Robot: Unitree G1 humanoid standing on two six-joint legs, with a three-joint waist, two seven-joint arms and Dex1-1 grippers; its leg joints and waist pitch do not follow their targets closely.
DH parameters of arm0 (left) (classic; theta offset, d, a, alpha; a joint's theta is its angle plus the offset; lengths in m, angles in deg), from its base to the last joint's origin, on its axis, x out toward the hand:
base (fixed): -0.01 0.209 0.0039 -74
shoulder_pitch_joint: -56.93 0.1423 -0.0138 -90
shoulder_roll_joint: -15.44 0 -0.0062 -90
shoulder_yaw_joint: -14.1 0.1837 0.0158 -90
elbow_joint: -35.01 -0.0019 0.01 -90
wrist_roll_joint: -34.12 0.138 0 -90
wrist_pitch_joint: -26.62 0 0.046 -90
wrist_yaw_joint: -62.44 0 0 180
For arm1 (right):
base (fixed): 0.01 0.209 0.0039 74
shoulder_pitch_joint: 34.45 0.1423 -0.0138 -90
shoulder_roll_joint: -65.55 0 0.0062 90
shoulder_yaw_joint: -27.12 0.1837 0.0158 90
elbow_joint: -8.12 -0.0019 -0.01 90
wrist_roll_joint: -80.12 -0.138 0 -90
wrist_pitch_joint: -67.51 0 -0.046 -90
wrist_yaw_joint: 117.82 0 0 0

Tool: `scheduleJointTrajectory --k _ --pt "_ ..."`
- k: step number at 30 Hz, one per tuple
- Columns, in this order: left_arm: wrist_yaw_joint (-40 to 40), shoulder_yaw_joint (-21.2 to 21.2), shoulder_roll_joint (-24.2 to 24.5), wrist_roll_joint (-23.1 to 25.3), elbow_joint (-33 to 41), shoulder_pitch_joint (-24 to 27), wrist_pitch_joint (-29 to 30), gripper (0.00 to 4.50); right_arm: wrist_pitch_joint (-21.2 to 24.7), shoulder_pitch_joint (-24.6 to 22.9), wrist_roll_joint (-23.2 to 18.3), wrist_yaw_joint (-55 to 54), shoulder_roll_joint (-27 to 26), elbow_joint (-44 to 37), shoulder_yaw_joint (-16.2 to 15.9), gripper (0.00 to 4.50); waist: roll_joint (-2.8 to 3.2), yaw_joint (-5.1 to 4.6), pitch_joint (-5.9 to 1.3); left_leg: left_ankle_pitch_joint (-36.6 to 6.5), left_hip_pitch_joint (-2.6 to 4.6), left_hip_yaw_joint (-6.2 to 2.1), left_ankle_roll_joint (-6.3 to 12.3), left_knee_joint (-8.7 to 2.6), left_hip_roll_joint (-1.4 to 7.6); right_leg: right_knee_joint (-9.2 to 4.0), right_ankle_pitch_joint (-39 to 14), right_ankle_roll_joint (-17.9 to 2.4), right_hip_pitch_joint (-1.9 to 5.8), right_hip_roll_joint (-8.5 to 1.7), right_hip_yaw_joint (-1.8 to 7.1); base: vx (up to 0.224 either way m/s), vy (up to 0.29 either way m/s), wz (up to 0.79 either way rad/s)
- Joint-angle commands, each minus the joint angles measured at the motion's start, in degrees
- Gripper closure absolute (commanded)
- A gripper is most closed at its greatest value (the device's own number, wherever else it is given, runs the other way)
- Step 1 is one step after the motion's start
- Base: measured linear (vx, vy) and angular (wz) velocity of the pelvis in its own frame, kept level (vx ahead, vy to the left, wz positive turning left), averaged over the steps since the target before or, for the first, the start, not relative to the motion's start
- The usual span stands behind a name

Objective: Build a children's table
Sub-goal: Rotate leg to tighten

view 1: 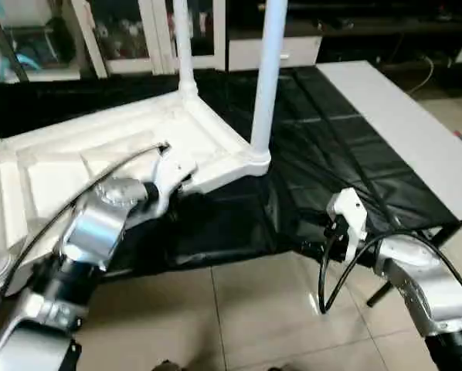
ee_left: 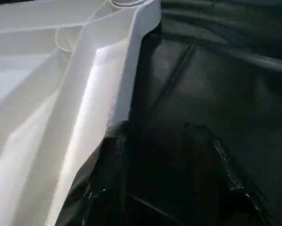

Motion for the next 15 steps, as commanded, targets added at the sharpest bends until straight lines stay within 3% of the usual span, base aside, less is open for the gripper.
scheduleJointTrajectory --k 1,2,3,4,8,15 --pt "0.00 -1.13 -0.06 -0.54 1.49 -0.60 0.41 2.55 -0.05 0.76 -0.15 0.07 0.02 0.17 0.17 1.02 -0.43 0.24 -4.56 -12.55 -0.09 0.98 4.01 -3.67 0.17 -5.14 -15.89 -11.16 3.58 -2.10 2.47 0.000 0.000 0.00" --pt "-0.44 -1.38 -0.26 -0.48 1.49 -0.63 0.75 2.55 0.06 0.97 -0.26 0.13 -0.09 0.26 0.08 1.02 -0.80 0.17 -4.58 -12.23 -0.09 1.06 4.25 -3.65 0.19 -5.13 -15.29 -11.22 3.58 -2.05 2.48 0.000 0.000 0.00" --pt "-0.47 -1.58 -0.23 -0.59 1.44 -0.45 1.19 2.55 0.17 1.17 -0.31 0.34 -0.21 0.36 -0.19 1.02 -0.61 0.24 -4.61 -11.55 -0.01 1.12 4.56 -3.61 0.21 -5.00 -14.23 -11.48 3.61 -2.10 2.52 0.000 0.000 0.00" --pt "-0.47 -1.58 -0.23 -0.59 1.44 -0.44 1.19 2.55 0.17 1.18 -0.31 0.35 -0.21 0.36 -0.19 1.02 -0.91 0.24 -4.68 -10.52 0.00 1.18 5.02 -3.54 0.26 -4.85 -13.41 -11.65 3.70 -2.20 2.53 0.000 0.000 0.00" --pt "-0.05 -1.48 0.64 -0.87 0.63 0.73 1.84 2.55 0.34 1.56 -0.11 1.17 -0.05 0.72 -1.02 1.02 -1.02 0.19 -4.81 -7.81 -0.17 1.24 5.74 -3.37 0.24 -4.51 -10.26 -12.08 3.97 -2.24 2.56 0.000 0.000 0.00" --pt "-1.48 -1.70 1.59 -0.34 -3.47 1.41 0.28 2.55 0.57 2.24 0.23 1.95 0.19 0.99 -1.83 1.02 -1.01 0.11 -4.60 -10.79 0.15 1.30 4.73 -3.58 0.27 -5.14 -14.44 -10.72 3.88 -2.32 2.55 0.000 0.000 0.00"
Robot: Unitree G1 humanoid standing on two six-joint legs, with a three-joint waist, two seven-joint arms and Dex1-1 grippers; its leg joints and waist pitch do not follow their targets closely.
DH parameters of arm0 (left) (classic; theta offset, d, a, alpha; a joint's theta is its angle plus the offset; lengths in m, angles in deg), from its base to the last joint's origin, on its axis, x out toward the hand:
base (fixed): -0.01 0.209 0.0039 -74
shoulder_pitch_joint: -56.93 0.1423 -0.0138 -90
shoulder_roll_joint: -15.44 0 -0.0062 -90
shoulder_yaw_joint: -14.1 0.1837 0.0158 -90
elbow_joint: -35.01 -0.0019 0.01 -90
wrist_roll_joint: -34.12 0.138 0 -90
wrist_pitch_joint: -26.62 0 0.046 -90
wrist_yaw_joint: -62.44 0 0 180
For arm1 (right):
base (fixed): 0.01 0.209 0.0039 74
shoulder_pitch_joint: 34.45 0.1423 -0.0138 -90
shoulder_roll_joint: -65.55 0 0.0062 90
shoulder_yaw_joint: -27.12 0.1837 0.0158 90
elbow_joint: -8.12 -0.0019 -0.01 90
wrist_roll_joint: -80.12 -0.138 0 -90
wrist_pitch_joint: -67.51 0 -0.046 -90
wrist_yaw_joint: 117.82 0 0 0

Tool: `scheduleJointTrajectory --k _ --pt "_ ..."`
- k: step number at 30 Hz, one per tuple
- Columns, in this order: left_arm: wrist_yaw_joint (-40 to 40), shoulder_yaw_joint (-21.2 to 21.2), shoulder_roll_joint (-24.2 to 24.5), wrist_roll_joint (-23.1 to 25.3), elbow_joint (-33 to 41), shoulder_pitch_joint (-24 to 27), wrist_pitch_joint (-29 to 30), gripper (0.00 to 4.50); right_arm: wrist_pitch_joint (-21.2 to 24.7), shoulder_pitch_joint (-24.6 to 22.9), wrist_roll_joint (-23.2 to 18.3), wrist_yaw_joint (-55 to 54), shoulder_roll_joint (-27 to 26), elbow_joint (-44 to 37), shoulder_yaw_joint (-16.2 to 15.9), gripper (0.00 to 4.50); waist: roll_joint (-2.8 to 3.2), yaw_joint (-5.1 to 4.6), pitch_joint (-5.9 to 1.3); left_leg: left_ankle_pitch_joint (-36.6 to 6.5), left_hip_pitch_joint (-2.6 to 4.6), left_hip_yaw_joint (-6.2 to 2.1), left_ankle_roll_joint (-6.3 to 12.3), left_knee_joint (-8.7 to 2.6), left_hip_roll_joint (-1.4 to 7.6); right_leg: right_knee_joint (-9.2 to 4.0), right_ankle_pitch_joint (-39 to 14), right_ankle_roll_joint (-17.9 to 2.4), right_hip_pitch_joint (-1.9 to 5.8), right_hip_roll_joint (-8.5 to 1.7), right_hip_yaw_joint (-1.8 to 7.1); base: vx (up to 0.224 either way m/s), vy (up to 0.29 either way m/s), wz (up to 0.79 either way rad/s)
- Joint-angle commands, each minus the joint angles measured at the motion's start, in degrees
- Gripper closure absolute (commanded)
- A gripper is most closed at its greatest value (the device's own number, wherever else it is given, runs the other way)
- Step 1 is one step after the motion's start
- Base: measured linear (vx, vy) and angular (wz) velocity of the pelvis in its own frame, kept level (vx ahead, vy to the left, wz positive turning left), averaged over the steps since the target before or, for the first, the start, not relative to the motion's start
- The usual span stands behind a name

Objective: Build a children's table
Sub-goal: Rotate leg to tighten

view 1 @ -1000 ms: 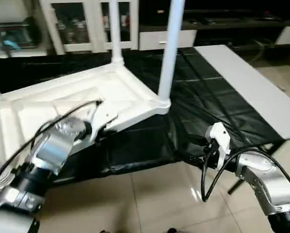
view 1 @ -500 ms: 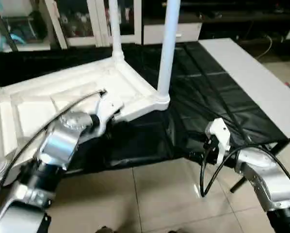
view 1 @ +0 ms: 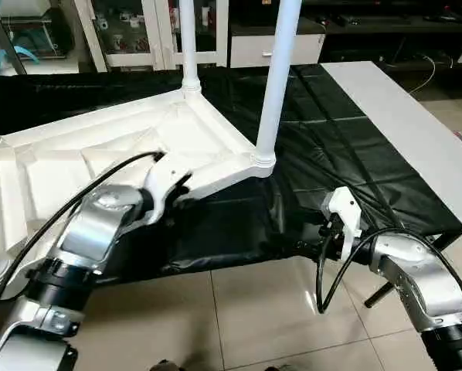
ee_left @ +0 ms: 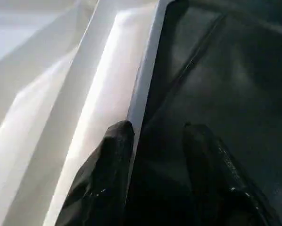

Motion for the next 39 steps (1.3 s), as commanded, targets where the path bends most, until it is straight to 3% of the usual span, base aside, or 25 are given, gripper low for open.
scheduleJointTrajectory --k 1,3,4,11,13,14,15,18,19,23,26,29,33,36,39 --pt "-0.75 -0.90 -0.39 -0.10 -1.31 0.17 -0.79 2.55 0.41 0.81 0.26 0.64 0.39 0.43 -0.41 1.02 -0.32 0.22 -4.22 -11.24 0.52 1.09 4.12 -3.68 0.25 -4.50 -15.51 -10.38 3.48 -2.23 2.45 0.000 0.000 0.00" --pt "-0.82 -1.46 -1.28 -0.86 -2.30 0.20 -0.81 2.55 0.40 0.83 0.45 0.64 0.50 0.52 -0.48 1.02 0.79 0.25 -4.20 -12.19 0.72 1.01 3.57 -3.68 0.25 -4.59 -15.88 -10.44 3.39 -2.23 2.48 0.000 0.000 0.00" --pt "-0.70 -1.43 -1.38 -0.93 -2.62 0.19 -0.90 2.55 0.48 0.88 0.48 0.57 0.48 0.46 -0.51 1.02 0.21 0.16 -4.36 -12.19 0.69 1.09 3.51 -3.58 0.21 -4.65 -14.98 -10.57 3.48 -2.17 2.51 0.000 0.000 0.00" --pt "-2.56 -0.66 -1.92 -0.12 -7.75 -0.55 -2.26 2.55 0.65 0.76 0.68 -0.03 0.31 0.02 -0.87 1.02 0.14 0.07 -4.12 -14.40 0.50 0.86 3.09 -3.87 0.13 -4.94 -18.73 -9.19 3.62 -2.15 2.35 0.000 0.000 0.00" --pt "-2.02 -0.70 -1.87 -0.42 -7.51 -0.36 -1.76 2.55 0.73 0.82 0.64 -0.16 0.23 -0.03 -0.96 1.02 0.38 -0.05 -3.97 -15.25 0.54 0.82 2.85 -3.99 0.16 -5.13 -19.43 -9.02 3.55 -2.16 2.34 0.000 0.000 0.00" --pt "-1.36 -0.90 -1.86 -0.96 -7.08 -0.22 -1.11 2.55 0.81 0.92 0.64 -0.29 0.14 -0.06 -1.04 1.02 0.80 -0.02 -3.76 -15.68 0.56 0.79 2.77 -4.03 0.11 -5.17 -19.75 -9.00 3.42 -2.15 2.33 0.000 0.000 0.00" --pt "-0.17 -0.82 -1.49 -1.52 -5.68 0.20 -0.34 2.55 0.78 0.98 0.70 -0.51 0.11 -0.15 -1.07 1.02 0.48 -0.14 -3.83 -15.92 0.58 0.81 2.75 -4.03 0.10 -5.22 -20.06 -8.95 3.48 -2.14 2.33 0.000 0.000 0.00" --pt "3.17 -0.68 -0.26 -3.35 -1.77 1.16 1.31 2.55 0.99 0.93 0.58 -0.71 0.33 -0.72 -0.91 1.02 1.26 -0.36 -3.61 -16.64 0.53 0.61 2.46 -4.22 0.12 -5.07 -19.35 -9.46 3.47 -2.07 2.30 0.000 0.000 0.00" --pt "3.17 -0.68 -0.26 -3.35 -1.77 1.16 1.31 2.55 0.99 0.93 0.58 -0.71 0.33 -0.72 -0.91 1.02 1.01 -0.59 -3.70 -16.55 0.48 0.64 2.59 -4.19 0.13 -5.08 -18.57 -9.84 3.51 -2.01 2.33 0.000 0.000 0.00" --pt "3.63 -4.25 -1.66 -7.66 0.50 0.84 -0.45 2.55 1.19 0.45 0.23 -0.88 0.77 -1.42 -0.41 1.02 1.41 -0.48 -3.99 -13.79 0.41 0.79 3.34 -3.87 0.08 -4.60 -13.18 -11.80 3.59 -1.92 2.41 0.000 0.000 0.00" --pt "5.78 -5.68 -1.55 -10.15 1.02 0.57 -0.50 2.55 1.25 0.19 0.18 -0.68 0.96 -1.80 -0.61 1.02 1.27 -0.40 -4.09 -13.52 0.38 0.79 3.70 -3.83 0.11 -4.49 -12.38 -12.47 3.79 -1.95 2.32 0.000 0.000 0.00" --pt "9.27 -1.04 1.96 -6.85 0.04 1.53 -0.10 2.55 1.85 0.35 -0.47 1.05 1.22 -2.21 -1.44 1.02 1.09 -0.45 -3.95 -14.47 0.54 0.73 3.81 -4.03 0.18 -4.59 -14.34 -11.60 3.65 -1.89 2.31 0.000 0.000 0.00" --pt "6.86 1.81 3.18 -2.88 -4.47 0.70 -0.22 2.55 2.81 0.41 -2.04 3.97 1.67 -4.32 -2.69 1.02 1.22 -0.71 -3.77 -15.12 0.57 0.78 3.66 -4.08 0.19 -4.76 -15.72 -10.70 3.56 -1.87 2.42 0.000 0.000 0.00" --pt "4.15 2.04 2.94 -1.19 -8.12 -0.38 -0.22 2.55 2.78 1.33 -2.26 2.41 0.43 -4.80 -2.23 1.02 1.30 -0.75 -3.80 -15.60 0.62 0.74 3.20 -4.08 0.11 -4.90 -16.94 -10.02 3.52 -1.97 2.38 0.000 0.000 0.00" --pt "-1.04 0.47 1.69 -0.35 -13.09 -2.31 -0.97 2.55 2.43 2.19 -2.64 -1.20 -2.03 -4.97 -0.51 1.02 1.29 -0.77 -3.87 -15.00 0.66 0.75 2.77 -4.09 0.15 -4.81 -15.92 -10.72 3.38 -1.97 2.44 0.000 0.000 0.00"
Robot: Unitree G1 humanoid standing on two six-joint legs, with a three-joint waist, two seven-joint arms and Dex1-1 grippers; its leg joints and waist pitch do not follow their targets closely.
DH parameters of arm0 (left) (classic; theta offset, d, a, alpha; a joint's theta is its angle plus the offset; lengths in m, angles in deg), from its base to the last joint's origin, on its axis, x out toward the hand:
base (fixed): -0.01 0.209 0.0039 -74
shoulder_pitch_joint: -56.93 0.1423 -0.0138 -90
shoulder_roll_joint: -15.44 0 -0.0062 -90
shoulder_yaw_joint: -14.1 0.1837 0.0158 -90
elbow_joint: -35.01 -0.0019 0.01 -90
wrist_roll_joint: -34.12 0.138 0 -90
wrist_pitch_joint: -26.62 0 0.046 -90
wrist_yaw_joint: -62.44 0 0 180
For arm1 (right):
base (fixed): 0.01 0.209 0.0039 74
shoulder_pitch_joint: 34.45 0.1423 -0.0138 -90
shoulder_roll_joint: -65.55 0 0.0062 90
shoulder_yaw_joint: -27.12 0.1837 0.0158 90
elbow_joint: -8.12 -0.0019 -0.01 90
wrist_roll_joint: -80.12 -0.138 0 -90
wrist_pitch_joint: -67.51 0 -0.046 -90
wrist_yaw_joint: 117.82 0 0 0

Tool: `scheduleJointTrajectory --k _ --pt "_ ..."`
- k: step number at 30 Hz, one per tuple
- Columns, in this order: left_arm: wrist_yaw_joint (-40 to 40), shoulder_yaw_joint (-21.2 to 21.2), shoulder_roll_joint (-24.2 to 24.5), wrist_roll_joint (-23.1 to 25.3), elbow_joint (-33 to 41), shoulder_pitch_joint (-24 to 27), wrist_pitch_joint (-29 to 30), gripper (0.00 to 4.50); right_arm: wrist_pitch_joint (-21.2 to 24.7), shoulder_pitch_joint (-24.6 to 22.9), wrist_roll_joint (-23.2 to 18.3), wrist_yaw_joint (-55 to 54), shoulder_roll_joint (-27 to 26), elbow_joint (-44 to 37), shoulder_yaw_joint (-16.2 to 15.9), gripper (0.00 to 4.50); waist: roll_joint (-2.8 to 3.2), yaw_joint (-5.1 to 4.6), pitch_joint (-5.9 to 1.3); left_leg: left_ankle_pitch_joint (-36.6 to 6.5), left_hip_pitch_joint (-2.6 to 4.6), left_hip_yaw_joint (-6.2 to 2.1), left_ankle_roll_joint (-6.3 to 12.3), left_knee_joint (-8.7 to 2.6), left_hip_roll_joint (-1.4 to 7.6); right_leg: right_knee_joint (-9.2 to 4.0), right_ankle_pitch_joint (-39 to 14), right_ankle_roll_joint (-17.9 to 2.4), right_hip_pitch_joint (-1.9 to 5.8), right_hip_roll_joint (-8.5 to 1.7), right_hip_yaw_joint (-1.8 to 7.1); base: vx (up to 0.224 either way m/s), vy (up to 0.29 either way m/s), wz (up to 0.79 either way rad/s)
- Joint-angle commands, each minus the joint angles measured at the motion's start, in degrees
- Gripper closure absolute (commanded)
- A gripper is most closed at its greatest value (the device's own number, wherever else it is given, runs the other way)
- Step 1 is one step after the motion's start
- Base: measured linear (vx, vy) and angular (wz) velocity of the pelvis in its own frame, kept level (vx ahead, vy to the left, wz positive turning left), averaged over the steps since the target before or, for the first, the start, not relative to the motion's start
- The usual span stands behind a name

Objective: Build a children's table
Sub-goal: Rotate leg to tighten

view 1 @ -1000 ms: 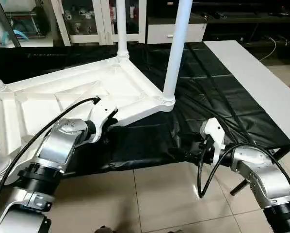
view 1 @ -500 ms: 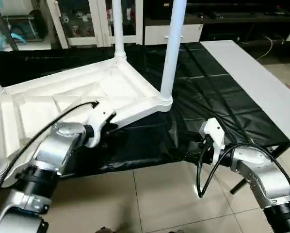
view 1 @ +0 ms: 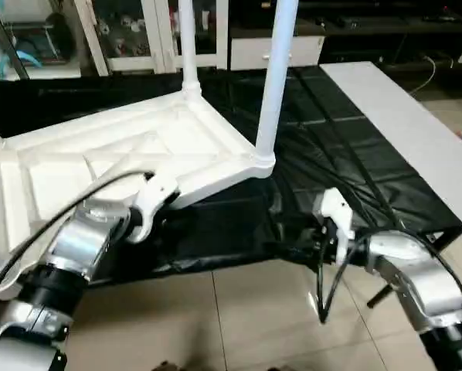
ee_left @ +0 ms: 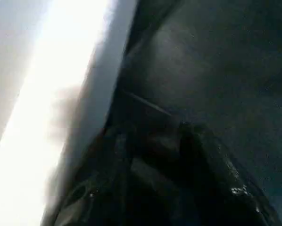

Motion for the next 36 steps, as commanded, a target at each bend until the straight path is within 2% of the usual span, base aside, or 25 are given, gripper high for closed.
scheduleJointTrajectory --k 1,2,4,6,7,9,10,13,14,16,17,20,21,22,23,26,27,28,30,31,32,33,34,35,36 --pt "-6.02 -1.86 -0.48 2.23 -4.45 -2.49 -1.06 2.55 0.12 1.11 -1.06 -2.73 -1.65 -1.61 1.62 1.02 0.49 -0.07 -3.76 -15.88 0.76 0.86 2.68 -4.00 0.00 -4.91 -17.05 -10.63 3.10 -1.94 2.30 0.000 0.000 0.00" --pt "-8.33 -2.39 -0.86 2.92 -6.36 -3.19 -2.09 2.55 0.13 0.94 -1.06 -3.07 -1.96 -1.99 1.66 1.02 0.49 -0.04 -3.74 -16.31 0.91 0.85 2.58 -4.01 0.03 -5.01 -17.62 -10.55 3.02 -2.02 2.31 0.000 0.000 0.00" --pt "-10.67 -3.01 -1.22 3.50 -7.98 -3.78 -3.30 2.55 0.10 0.73 -0.92 -3.35 -2.16 -2.29 1.60 1.02 0.42 -0.11 -3.67 -16.67 0.60 0.73 2.39 -4.12 -0.02 -5.14 -18.83 -9.47 3.31 -1.94 2.21 0.000 0.000 0.00" --pt "-17.67 -5.31 -2.55 4.24 -11.28 -5.34 -6.99 2.55 -0.03 0.08 -0.61 -4.31 -2.60 -2.84 1.73 1.02 0.36 -0.25 -3.66 -17.64 0.68 0.70 2.18 -4.16 -0.04 -5.30 -20.58 -8.73 3.20 -1.93 2.13 0.000 0.000 0.00" --pt "-20.85 -6.21 -3.02 4.65 -12.00 -5.92 -8.71 2.55 -0.08 -0.16 -0.48 -4.78 -2.76 -2.98 1.78 1.02 0.50 -0.39 -3.64 -18.30 0.68 0.70 2.12 -4.04 -0.20 -5.58 -22.03 -8.07 3.19 -1.86 2.01 0.000 0.000 0.00" --pt "-23.30 -6.45 -3.19 5.21 -12.16 -6.20 -9.89 2.55 -0.18 -0.31 -0.34 -5.21 -2.83 -3.10 1.76 1.02 0.30 -0.63 -3.86 -18.00 0.54 0.57 2.21 -4.04 -0.19 -5.62 -22.17 -7.47 3.30 -1.92 1.97 0.000 0.000 0.00" --pt "-24.95 -6.37 -3.20 5.75 -12.25 -6.31 -11.03 2.55 -0.22 -0.41 -0.24 -5.52 -2.87 -3.23 1.78 1.02 0.43 -0.81 -3.87 -17.42 0.29 0.50 2.29 -4.10 -0.08 -5.54 -21.29 -7.58 3.39 -1.94 1.95 0.000 0.000 0.00" --pt "-27.27 -6.62 -3.46 5.97 -12.44 -6.48 -12.96 2.55 -0.15 -0.53 -0.13 -6.02 -2.98 -3.45 1.88 1.02 0.38 -0.86 -3.92 -16.94 0.41 0.60 2.68 -3.94 -0.08 -5.59 -21.04 -7.84 3.12 -1.89 1.98 0.000 0.000 0.00" --pt "-27.68 -8.32 -4.86 4.24 -9.49 -5.77 -16.21 2.55 0.10 -0.71 -0.31 -6.43 -2.87 -3.88 2.28 1.02 0.85 -0.74 -4.02 -16.52 0.42 0.52 2.63 -3.93 0.00 -5.45 -19.71 -8.49 3.20 -1.98 2.00 0.000 0.000 0.00" --pt "-27.08 -9.03 -5.55 3.27 -7.80 -5.26 -17.84 2.55 0.19 -0.80 -0.41 -6.55 -2.78 -4.08 2.47 1.02 0.60 -0.76 -4.09 -15.84 0.28 0.53 2.55 -3.93 0.11 -5.25 -17.65 -9.36 3.31 -2.01 2.06 0.000 0.000 0.00" --pt "-24.74 -10.83 -7.01 0.42 -2.71 -3.25 -20.46 2.55 0.23 -0.98 -0.45 -6.84 -2.61 -4.29 2.86 1.02 0.98 -0.53 -4.28 -15.22 0.46 0.60 2.64 -3.83 0.30 -4.87 -14.80 -10.84 3.29 -2.10 2.20 0.000 0.000 0.00" --pt "-22.28 -12.87 -8.21 -3.34 3.16 -0.14 -22.88 2.55 0.05 -1.25 -0.57 -7.35 -2.43 -4.36 3.26 1.02 0.86 -0.45 -4.52 -13.41 0.18 0.71 2.98 -3.69 0.39 -4.24 -10.60 -12.55 3.55 -2.08 2.24 0.000 0.000 0.00" --pt "-21.04 -15.52 -8.70 -7.28 8.84 3.45 -23.67 2.55 -0.09 -1.69 -0.87 -7.87 -2.41 -4.69 3.69 1.02 1.46 -0.40 -4.72 -12.28 0.03 0.64 3.30 -3.66 0.31 -3.84 -8.34 -12.99 3.78 -1.95 2.21 0.000 0.000 0.00" --pt "-20.64 -17.39 -8.64 -9.74 11.52 5.62 -23.41 2.35 -0.04 -2.00 -1.14 -8.16 -2.52 -5.09 3.91 1.02 1.02 -0.62 -4.75 -10.48 -0.29 0.64 3.69 -3.66 0.48 -3.54 -4.96 -13.70 4.06 -2.03 2.26 0.000 0.000 0.00" --pt "-21.31 -19.20 -8.26 -10.80 12.97 7.62 -24.69 2.35 0.03 -2.31 -1.30 -8.49 -2.68 -5.57 3.99 1.02 1.05 -0.65 -4.81 -10.01 -0.33 0.65 3.64 -3.61 0.44 -3.16 -4.12 -14.09 4.16 -1.99 2.20 0.000 0.000 0.00" --pt "-22.29 -22.62 -7.89 -12.31 14.36 11.02 -28.42 2.07 0.20 -3.00 -1.63 -9.06 -3.04 -6.65 3.89 1.02 1.40 -1.05 -4.67 -12.24 0.19 0.97 4.27 -3.51 0.21 -3.88 -6.73 -13.38 3.80 -1.69 2.24 0.000 0.000 0.00" --pt "-21.84 -28.46 -8.16 -15.64 16.15 15.82 -33.27 1.93 0.49 -3.93 -2.18 -9.76 -3.91 -8.13 3.69 1.02 1.39 -0.92 -4.51 -13.11 -0.21 0.76 3.94 -3.57 0.28 -3.93 -8.39 -12.88 4.12 -2.08 2.19 0.000 0.000 0.00" --pt "-22.03 -29.65 -8.14 -15.93 16.35 16.78 -34.40 1.83 0.52 -4.09 -2.24 -9.88 -4.09 -8.33 3.63 1.02 1.27 -1.20 -4.15 -13.94 -0.58 0.86 3.76 -3.96 0.22 -4.21 -10.66 -11.94 4.21 -1.87 2.07 0.000 0.000 0.00" --pt "-22.35 -36.55 -7.74 -17.73 17.90 22.51 -38.47 1.79 0.16 -4.60 -2.21 -10.09 -5.25 -8.06 2.84 1.02 1.09 -1.13 -4.13 -15.89 0.04 0.97 3.54 -3.99 0.33 -4.71 -15.30 -10.31 3.59 -1.83 2.14 0.000 0.000 0.00" --pt "-22.11 -37.31 -7.74 -18.24 18.20 23.11 -38.42 1.73 0.05 -4.60 -2.17 -10.04 -5.37 -7.90 2.73 1.02 1.49 -0.88 -4.13 -16.87 0.49 0.98 3.18 -3.99 0.48 -4.87 -17.05 -9.78 3.14 -1.76 2.24 0.000 0.000 0.00" --pt "-21.39 -38.47 -7.76 -19.37 18.89 24.19 -37.82 1.62 -0.12 -4.61 -2.09 -9.97 -5.55 -7.65 2.55 1.02 1.15 -0.79 -3.95 -17.80 0.65 1.05 3.02 -4.08 0.54 -5.04 -18.33 -9.47 2.91 -1.66 2.23 0.000 0.000 0.00" --pt "-20.21 -40.96 -7.19 -20.56 19.07 27.16 -37.89 1.49 -0.55 -4.14 -2.01 -9.77 -6.10 -6.60 2.09 1.02 1.48 -0.22 -3.77 -19.91 1.32 1.13 2.37 -4.14 0.62 -5.31 -20.25 -9.08 2.26 -1.54 2.42 0.000 0.000 0.00" --pt "-19.88 -42.05 -7.02 -21.12 19.14 28.32 -37.93 1.42 -0.72 -3.95 -1.95 -9.72 -6.29 -6.21 1.88 1.02 1.54 -0.08 -3.77 -20.57 1.49 1.08 2.13 -4.12 0.69 -5.18 -20.27 -9.24 2.06 -1.61 2.49 0.000 0.000 0.00" --pt "-19.88 -42.05 -7.02 -21.12 19.14 28.32 -37.93 1.38 -0.72 -3.95 -1.95 -9.72 -6.29 -6.21 1.88 1.02 1.54 -0.21 -3.52 -21.42 1.22 1.05 1.95 -4.38 0.68 -5.23 -21.01 -9.01 2.17 -1.55 2.47 0.000 0.000 0.00" --pt "-19.94 -44.52 -6.38 -21.17 18.95 30.54 -39.22 1.29 -0.79 -3.37 -1.83 -9.61 -6.59 -5.69 1.49 1.02 1.82 0.20 -3.35 -24.02 1.62 0.99 1.23 -4.48 0.58 -5.73 -24.44 -7.33 1.93 -1.55 2.46 0.000 0.000 0.00"
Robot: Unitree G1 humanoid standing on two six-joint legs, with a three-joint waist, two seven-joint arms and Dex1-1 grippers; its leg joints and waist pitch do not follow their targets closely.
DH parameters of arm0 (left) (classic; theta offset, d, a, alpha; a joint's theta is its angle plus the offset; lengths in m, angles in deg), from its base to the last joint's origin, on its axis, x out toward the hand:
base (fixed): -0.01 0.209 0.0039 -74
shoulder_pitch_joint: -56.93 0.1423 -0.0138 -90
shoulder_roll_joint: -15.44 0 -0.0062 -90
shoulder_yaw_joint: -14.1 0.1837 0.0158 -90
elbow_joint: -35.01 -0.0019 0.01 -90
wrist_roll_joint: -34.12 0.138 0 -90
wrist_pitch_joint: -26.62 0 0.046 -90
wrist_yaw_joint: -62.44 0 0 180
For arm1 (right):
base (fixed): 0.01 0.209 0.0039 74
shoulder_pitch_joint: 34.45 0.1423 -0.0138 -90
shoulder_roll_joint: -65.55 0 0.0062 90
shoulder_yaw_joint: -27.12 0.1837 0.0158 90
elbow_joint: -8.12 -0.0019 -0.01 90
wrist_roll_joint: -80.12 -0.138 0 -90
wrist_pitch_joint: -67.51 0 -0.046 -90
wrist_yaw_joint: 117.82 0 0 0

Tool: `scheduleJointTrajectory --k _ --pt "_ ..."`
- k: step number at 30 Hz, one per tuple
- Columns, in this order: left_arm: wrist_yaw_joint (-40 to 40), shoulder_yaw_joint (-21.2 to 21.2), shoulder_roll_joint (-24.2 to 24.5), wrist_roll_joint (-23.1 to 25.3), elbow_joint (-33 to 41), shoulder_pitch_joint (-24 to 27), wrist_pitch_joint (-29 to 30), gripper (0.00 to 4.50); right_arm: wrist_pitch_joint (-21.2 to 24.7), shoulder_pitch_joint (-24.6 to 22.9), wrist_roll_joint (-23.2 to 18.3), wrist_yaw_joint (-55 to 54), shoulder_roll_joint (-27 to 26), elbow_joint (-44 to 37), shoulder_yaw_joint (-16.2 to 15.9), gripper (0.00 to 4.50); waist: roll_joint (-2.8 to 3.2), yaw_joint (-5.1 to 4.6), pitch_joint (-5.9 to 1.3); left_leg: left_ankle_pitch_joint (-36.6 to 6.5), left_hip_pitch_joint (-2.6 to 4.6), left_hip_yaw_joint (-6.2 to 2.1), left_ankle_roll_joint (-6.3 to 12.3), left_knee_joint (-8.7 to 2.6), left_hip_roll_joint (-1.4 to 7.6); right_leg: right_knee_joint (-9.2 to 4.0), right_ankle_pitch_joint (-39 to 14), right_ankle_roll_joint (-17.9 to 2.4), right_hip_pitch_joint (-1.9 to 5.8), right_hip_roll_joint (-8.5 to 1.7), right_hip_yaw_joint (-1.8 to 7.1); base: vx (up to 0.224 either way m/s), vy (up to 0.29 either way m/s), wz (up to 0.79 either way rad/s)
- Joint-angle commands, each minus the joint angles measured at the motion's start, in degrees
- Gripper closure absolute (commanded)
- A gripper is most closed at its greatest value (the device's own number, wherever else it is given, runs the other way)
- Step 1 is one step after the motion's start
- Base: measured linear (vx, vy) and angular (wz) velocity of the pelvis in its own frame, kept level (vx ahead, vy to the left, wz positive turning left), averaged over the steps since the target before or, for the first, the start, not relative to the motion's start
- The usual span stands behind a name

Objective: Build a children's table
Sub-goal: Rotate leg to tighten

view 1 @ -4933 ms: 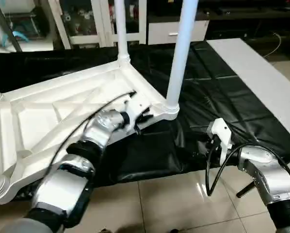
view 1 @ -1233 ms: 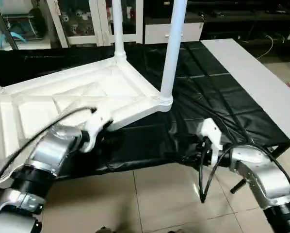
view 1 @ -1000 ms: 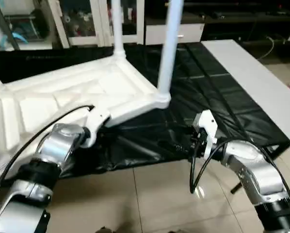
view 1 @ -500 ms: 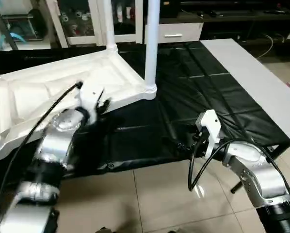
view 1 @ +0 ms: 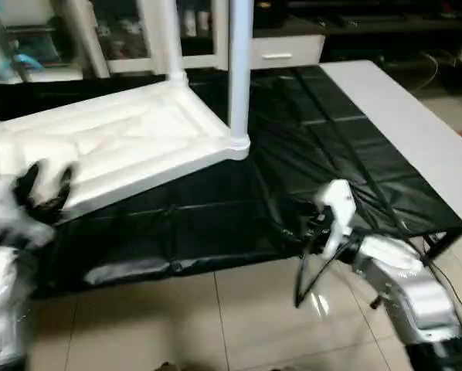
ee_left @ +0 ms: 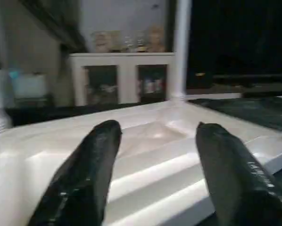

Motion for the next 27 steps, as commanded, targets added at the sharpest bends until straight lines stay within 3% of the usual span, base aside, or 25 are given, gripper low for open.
scheduleJointTrajectory --k 1,3,5,6,7,8,9,10,12,15,16,17,18,23,26,27 --pt "0.47 -2.46 0.98 -0.68 0.76 1.30 -1.34 1.16 -0.53 0.85 -0.32 0.23 0.09 0.67 -0.37 1.02 0.99 -0.02 -3.06 -24.63 1.67 0.63 0.78 -4.51 0.15 -5.74 -24.61 -7.69 1.48 -1.87 2.29 0.000 0.000 0.00" --pt "0.13 -5.20 1.88 -1.55 0.39 3.58 -2.81 0.99 -0.44 1.33 -0.37 0.48 0.02 0.60 -0.66 1.02 0.87 -0.09 -2.65 -27.13 1.52 0.43 0.13 -4.81 0.04 -6.01 -27.54 -6.36 1.60 -1.87 2.18 0.000 0.000 0.00" --pt "-0.41 -6.40 2.47 -1.95 -0.35 4.52 -4.07 0.95 -0.26 1.40 -0.41 0.58 0.05 0.33 -0.70 1.02 0.83 -0.08 -2.38 -30.02 2.01 0.12 -0.35 -4.79 -0.22 -6.76 -32.95 -4.06 1.34 -2.02 1.94 0.000 0.000 0.00" --pt "-0.45 -7.39 2.67 -2.72 -0.81 4.90 -4.42 0.89 -0.15 1.43 -0.42 0.79 0.05 0.10 -0.76 1.02 0.83 -0.11 -2.30 -30.60 2.17 0.05 -0.42 -4.82 -0.26 -6.95 -34.01 -3.57 1.23 -2.03 1.90 0.000 0.000 0.00" --pt "-0.59 -8.09 3.03 -2.84 -1.20 5.11 -4.83 0.72 -0.04 1.50 -0.45 0.98 0.09 -0.07 -0.79 1.02 0.40 -0.27 -2.35 -30.85 2.03 -0.10 -0.48 -4.83 -0.34 -7.08 -35.17 -2.86 1.44 -2.12 1.78 0.000 0.000 0.00" --pt "-0.66 -8.80 3.42 -2.85 -1.53 5.09 -5.02 0.72 -0.04 1.64 -0.40 1.14 0.09 -0.02 -0.84 1.02 0.59 -0.20 -2.38 -30.72 1.94 -0.22 -0.49 -4.88 -0.37 -7.04 -35.36 -2.62 1.52 -2.17 1.75 0.000 0.000 0.00" --pt "-0.56 -9.27 4.26 -3.08 -2.29 3.91 -4.81 0.56 -0.21 2.02 -0.21 1.28 0.00 0.43 -0.97 1.02 0.39 -0.34 -2.44 -30.62 1.91 -0.28 -0.45 -4.93 -0.35 -7.19 -35.53 -2.22 1.49 -2.19 1.74 0.000 0.000 0.00" --pt "-0.56 -9.27 4.26 -3.08 -2.29 3.91 -4.81 0.52 -0.21 2.02 -0.21 1.28 0.00 0.43 -0.97 1.02 0.72 -0.38 -2.49 -30.68 1.88 -0.46 -0.54 -5.06 -0.34 -7.11 -35.11 -2.19 1.64 -2.19 1.64 0.000 0.000 0.00" --pt "-1.04 -9.23 4.96 -2.95 -3.30 2.27 -4.75 0.35 -0.46 2.36 -0.13 1.24 -0.08 0.91 -1.18 1.02 0.76 -0.55 -2.46 -31.21 1.66 -0.66 -0.68 -5.32 -0.27 -7.09 -34.17 -2.36 1.89 -2.14 1.41 0.000 0.000 0.00" --pt "-3.10 -8.21 6.32 -2.01 -5.67 -1.89 -3.57 0.12 -0.47 2.79 -0.15 0.96 -0.45 1.06 -1.41 1.02 0.75 -0.43 -2.58 -32.05 2.45 -0.52 -0.74 -5.12 -0.42 -7.30 -33.47 -2.67 1.29 -2.01 1.48 0.000 0.000 0.00" --pt "-3.51 -8.09 6.62 -1.89 -6.61 -2.82 -3.44 0.05 -0.52 2.88 -0.10 0.92 -0.55 1.19 -1.46 1.02 0.68 -0.61 -2.52 -32.35 2.12 -0.80 -0.95 -5.35 -0.25 -7.08 -33.08 -2.93 1.75 -2.21 1.35 0.000 0.000 0.00" --pt "-4.46 -7.99 7.07 -1.25 -7.89 -3.76 -3.24 0.05 -0.59 2.93 -0.03 0.88 -0.64 1.30 -1.53 1.02 0.65 -0.72 -2.46 -32.59 1.84 -0.85 -1.03 -5.47 -0.28 -7.06 -33.17 -2.75 1.95 -2.13 1.22 0.000 0.000 0.00" --pt "-6.26 -7.91 7.98 -0.71 -11.11 -6.56 -2.84 0.05 -0.77 3.15 0.26 0.73 -1.03 1.66 -1.75 1.02 0.79 -0.73 -2.62 -32.94 2.00 -0.93 -1.22 -5.40 -0.42 -7.01 -33.37 -2.36 1.94 -2.18 1.15 0.000 0.000 0.00" --pt "-7.59 -6.69 8.62 0.50 -14.02 -9.79 -1.47 0.05 -0.88 3.57 0.57 0.54 -1.45 2.02 -1.89 1.02 0.71 -1.26 -2.69 -33.64 2.31 -1.02 -1.09 -5.32 -0.45 -7.34 -33.28 -2.88 1.81 -2.29 0.97 0.000 0.000 0.00" --pt "-8.64 -4.11 8.79 1.52 -15.82 -13.13 1.02 0.05 -0.87 3.84 0.57 0.34 -1.38 2.05 -1.87 1.02 1.30 -1.19 -2.54 -35.15 3.15 -0.81 -1.14 -5.13 -0.49 -7.71 -33.44 -3.20 1.14 -2.07 0.92 0.000 0.000 0.00" --pt "-8.80 -3.92 8.73 1.59 -15.99 -13.42 1.35 0.05 -0.89 3.90 0.62 0.32 -1.33 2.09 -1.86 1.02 1.25 -1.21 -2.32 -36.57 3.93 -0.71 -1.06 -4.77 -0.64 -8.42 -35.15 -2.78 0.62 -1.89 0.37 0.000 0.000 0.00"
